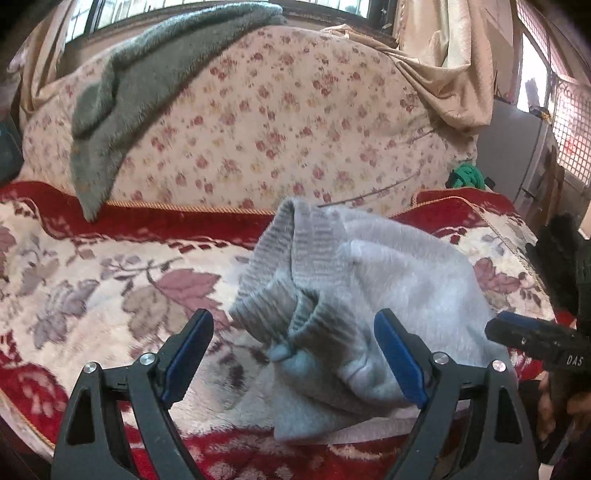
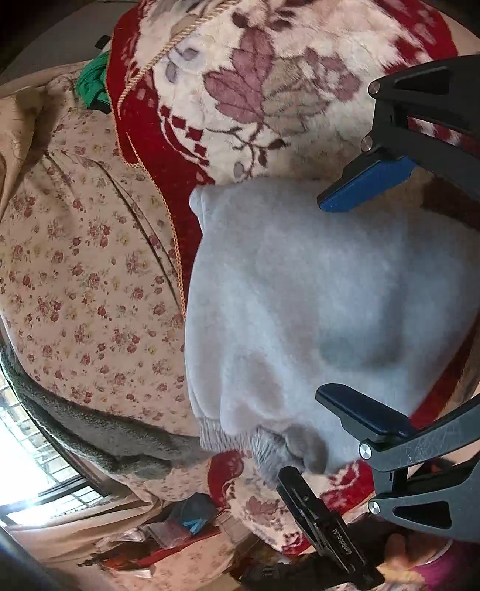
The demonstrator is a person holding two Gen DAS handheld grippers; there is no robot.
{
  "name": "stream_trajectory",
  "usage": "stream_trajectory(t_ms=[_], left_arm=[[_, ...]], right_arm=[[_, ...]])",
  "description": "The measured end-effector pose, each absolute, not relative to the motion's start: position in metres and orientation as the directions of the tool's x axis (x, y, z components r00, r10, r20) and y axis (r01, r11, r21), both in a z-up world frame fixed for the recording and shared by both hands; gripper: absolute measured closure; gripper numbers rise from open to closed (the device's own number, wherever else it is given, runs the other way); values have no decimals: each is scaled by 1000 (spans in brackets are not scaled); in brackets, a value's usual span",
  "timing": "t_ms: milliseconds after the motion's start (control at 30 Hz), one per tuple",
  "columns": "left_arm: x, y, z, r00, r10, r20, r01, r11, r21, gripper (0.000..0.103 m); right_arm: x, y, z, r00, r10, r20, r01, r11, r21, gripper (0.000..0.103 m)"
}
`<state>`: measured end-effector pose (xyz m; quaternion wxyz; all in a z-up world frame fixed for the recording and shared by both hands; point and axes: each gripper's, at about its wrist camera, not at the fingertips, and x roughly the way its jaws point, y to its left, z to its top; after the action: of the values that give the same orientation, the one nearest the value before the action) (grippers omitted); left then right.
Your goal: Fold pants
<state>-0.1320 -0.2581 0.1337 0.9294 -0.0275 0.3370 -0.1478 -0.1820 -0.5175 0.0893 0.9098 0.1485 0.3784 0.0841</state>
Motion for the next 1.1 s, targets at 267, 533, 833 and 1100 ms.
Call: stream_trajectory(t_ms=[267, 533, 833, 1100], left_arm=[[-138, -286, 155, 757, -282, -589, 283, 955, -93, 15], [-135, -305, 163, 759, -318, -569, 308, 944, -117, 15], [-133, -309, 158, 759, -293, -581, 296, 951, -92, 15], [-130, -307, 156, 764, -268, -587, 276, 958, -77, 15]], right_arm=[[-185, -494, 107, 743, 171, -647, -21, 972, 233, 6], [-194, -492, 124, 787, 122, -605, 18, 975, 221, 6], [-194, -496, 122, 776, 111, -620, 47, 971, 233, 6], [-192, -490, 120, 769, 119, -628, 31, 975, 222, 6]])
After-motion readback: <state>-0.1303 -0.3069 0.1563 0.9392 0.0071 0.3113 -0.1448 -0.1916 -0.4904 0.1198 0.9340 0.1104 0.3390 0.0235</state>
